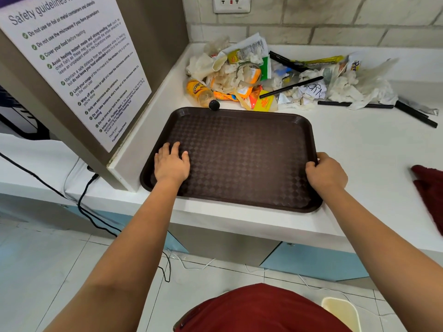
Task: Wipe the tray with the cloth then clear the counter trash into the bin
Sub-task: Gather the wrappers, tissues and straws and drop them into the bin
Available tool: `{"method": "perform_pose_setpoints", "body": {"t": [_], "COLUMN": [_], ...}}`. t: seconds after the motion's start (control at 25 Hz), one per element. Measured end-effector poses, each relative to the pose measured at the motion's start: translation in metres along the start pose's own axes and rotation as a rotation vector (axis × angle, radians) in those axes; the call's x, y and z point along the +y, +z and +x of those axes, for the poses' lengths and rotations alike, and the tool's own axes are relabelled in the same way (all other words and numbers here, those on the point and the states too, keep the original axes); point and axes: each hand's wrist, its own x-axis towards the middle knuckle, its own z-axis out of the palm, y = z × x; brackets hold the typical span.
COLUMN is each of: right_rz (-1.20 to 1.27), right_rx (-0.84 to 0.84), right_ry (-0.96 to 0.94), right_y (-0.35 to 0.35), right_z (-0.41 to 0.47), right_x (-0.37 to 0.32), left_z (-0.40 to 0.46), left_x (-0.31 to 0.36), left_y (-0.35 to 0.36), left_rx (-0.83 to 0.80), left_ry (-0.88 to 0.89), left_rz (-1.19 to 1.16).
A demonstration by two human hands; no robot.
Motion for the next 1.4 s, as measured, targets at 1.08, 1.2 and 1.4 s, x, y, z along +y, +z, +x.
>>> {"method": "perform_pose_setpoints", "body": {"t": [1.08, 1.2, 1.4], "right_rz": [0.014, 0.057, 0.148], "right_rx": [-0.092, -0.103, -0.055], "right_ry": [0.01, 0.039, 0.076], "right_y": [-0.003, -0.005, -0.005], "right_z": [-0.002, -0.003, -0.012], "right_x": [-0.003, -0.004, -0.006], "left_z": [0.012, 0.015, 0.018], "left_x": [0.007, 0.01, 0.017], "left_y": [-0.013, -0.015, -0.017], "left_rx": [-0.036, -0.053, -0.057], "left_ry": [-0.029, -0.035, -0.012], "left_rz": [-0.15, -0.163, -0.176]}}
